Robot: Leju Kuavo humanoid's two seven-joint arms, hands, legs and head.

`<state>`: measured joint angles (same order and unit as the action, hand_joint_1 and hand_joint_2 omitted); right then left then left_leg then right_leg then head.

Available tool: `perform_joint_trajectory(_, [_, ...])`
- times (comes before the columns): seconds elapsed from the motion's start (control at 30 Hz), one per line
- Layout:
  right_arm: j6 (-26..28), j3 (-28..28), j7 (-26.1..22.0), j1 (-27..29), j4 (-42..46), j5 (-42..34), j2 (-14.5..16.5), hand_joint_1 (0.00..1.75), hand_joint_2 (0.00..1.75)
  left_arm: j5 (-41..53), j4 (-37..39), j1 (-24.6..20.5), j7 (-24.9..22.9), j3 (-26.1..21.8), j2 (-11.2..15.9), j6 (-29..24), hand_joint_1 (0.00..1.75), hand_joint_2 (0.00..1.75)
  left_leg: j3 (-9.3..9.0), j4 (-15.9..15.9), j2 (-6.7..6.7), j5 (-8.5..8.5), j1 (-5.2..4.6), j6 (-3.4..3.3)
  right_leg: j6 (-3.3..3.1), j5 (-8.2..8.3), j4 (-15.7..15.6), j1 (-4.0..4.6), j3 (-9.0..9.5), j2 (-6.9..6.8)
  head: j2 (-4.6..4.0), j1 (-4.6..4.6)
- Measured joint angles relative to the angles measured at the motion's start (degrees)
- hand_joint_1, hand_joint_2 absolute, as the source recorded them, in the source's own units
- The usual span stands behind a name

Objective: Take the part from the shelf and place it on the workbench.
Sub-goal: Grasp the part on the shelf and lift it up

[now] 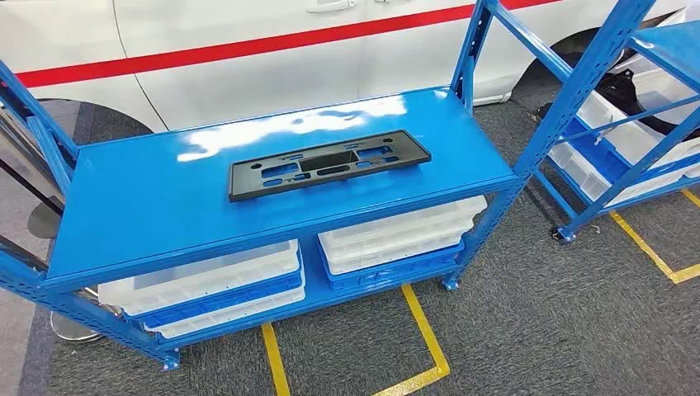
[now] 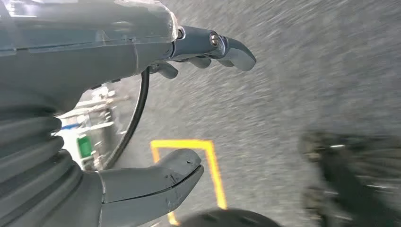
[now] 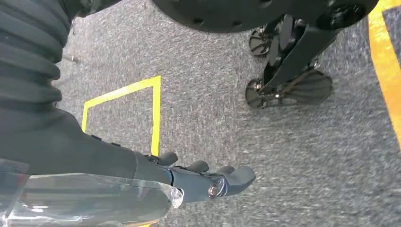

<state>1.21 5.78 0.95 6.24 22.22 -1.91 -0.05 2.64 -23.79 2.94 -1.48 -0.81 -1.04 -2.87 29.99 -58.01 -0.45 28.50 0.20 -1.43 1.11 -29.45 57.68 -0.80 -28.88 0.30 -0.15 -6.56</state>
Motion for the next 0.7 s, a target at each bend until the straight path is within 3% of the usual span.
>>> perform_joint_trajectory(0.17, [1.0,4.3,0.0,-2.2,-0.2,-2.4,-0.6,0.0,1.75,1.1,0.3,-3.5,-1.6,-1.2,0.7,-0.2,0.0,1.75,-0.05,0.0,0.01,-0.05,0.0,0.02,0.0,0.05,0.0,0.01,0.02,0.02,0.0,-0.01])
perform_joint_trajectory(0.27, [1.7,7.8,-0.7,-4.2,-0.7,-4.2,-1.8,0.0,1.75,1.1,1.0,-5.5,-2.1,-3.0,2.9,1.2,0.0,0.44,-0.04,0.0,0.01,-0.09,0.0,0.03,-0.01,0.08,0.1,0.01,-0.01,0.02,0.0,0.0])
perform_joint_trajectory(0.3, [1.9,8.9,-1.2,-4.9,-0.9,-4.8,-2.3,0.0,1.31,1.0,1.3,-6.1,-2.1,-3.7,3.8,2.0,0.0,0.0,-0.04,0.0,0.01,-0.09,0.0,0.04,-0.01,0.08,0.1,0.0,-0.01,0.02,0.0,0.0])
perform_joint_trajectory(0.4, [2.3,11.4,-3.5,-7.0,-1.8,-6.3,-3.9,0.0,0.0,0.7,2.5,-7.5,-1.9,-5.3,6.6,4.3,0.0,0.0,-0.03,0.0,0.02,-0.09,0.0,0.04,-0.01,0.08,0.1,0.0,-0.05,0.02,0.0,-0.01])
perform_joint_trajectory(0.7, [0.4,14.4,-18.0,-10.4,-3.7,-7.4,-8.2,0.0,0.0,-0.5,5.1,-8.1,0.4,-8.6,13.3,10.3,0.0,0.0,0.07,0.0,0.01,-0.09,0.0,0.04,-0.01,0.07,0.2,0.0,-0.12,0.02,0.0,-0.01])
